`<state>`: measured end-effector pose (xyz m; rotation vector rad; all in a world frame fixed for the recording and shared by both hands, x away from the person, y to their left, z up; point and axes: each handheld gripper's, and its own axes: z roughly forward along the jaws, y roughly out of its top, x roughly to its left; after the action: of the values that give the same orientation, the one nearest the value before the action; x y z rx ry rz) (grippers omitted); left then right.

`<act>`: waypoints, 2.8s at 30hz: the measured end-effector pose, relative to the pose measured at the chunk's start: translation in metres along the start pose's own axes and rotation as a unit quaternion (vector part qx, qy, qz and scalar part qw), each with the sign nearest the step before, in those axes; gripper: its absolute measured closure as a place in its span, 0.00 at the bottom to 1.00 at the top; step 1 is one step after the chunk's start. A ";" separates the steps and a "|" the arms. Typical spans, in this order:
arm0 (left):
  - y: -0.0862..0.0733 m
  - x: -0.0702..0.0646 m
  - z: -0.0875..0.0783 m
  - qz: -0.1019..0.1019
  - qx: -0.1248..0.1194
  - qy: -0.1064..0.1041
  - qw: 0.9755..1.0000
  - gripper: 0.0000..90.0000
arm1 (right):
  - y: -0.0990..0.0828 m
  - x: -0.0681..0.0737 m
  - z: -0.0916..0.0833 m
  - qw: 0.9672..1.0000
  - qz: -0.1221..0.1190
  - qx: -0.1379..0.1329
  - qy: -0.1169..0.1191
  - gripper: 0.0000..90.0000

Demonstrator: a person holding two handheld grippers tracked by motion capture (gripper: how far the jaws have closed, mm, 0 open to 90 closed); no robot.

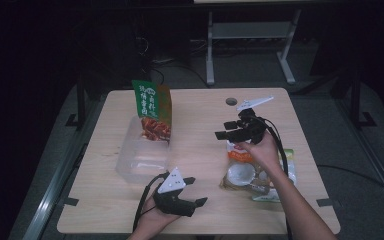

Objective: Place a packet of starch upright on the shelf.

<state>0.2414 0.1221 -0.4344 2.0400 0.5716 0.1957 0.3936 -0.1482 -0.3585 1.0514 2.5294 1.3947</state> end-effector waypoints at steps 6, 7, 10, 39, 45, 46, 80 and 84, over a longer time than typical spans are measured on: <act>0.000 -0.001 0.001 0.000 0.003 -0.001 1.000 0.29 | -0.010 -0.003 -0.011 1.000 0.005 0.008 -0.006 0.42; 0.000 -0.001 0.000 0.001 0.006 -0.002 1.000 0.29 | -0.012 -0.003 -0.012 1.000 0.010 0.011 -0.007 0.42; 0.000 -0.001 0.001 0.005 0.007 -0.002 1.000 0.29 | -0.019 -0.005 -0.017 1.000 0.011 0.013 -0.006 0.41; 0.000 -0.005 0.007 0.005 0.011 -0.004 1.000 0.29 | -0.100 -0.018 -0.061 0.997 0.057 0.030 -0.046 0.40; 0.000 -0.005 0.009 0.000 0.012 -0.004 1.000 0.29 | -0.114 -0.023 -0.068 0.995 0.065 0.031 -0.063 0.40; 0.000 -0.005 0.009 0.000 0.012 -0.004 1.000 0.29 | -0.116 -0.024 -0.069 0.995 0.066 0.032 -0.067 0.40; 0.001 -0.003 0.019 0.000 0.021 -0.010 1.000 0.28 | -0.137 -0.047 -0.051 0.991 0.129 0.040 -0.005 0.77; 0.001 -0.002 0.019 0.000 0.020 -0.009 1.000 0.28 | -0.132 -0.040 -0.051 0.993 0.110 0.045 0.000 0.95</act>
<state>0.2467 0.1057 -0.4429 2.0786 0.5678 0.1676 0.3350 -0.2555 -0.4399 1.3845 2.5622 1.3367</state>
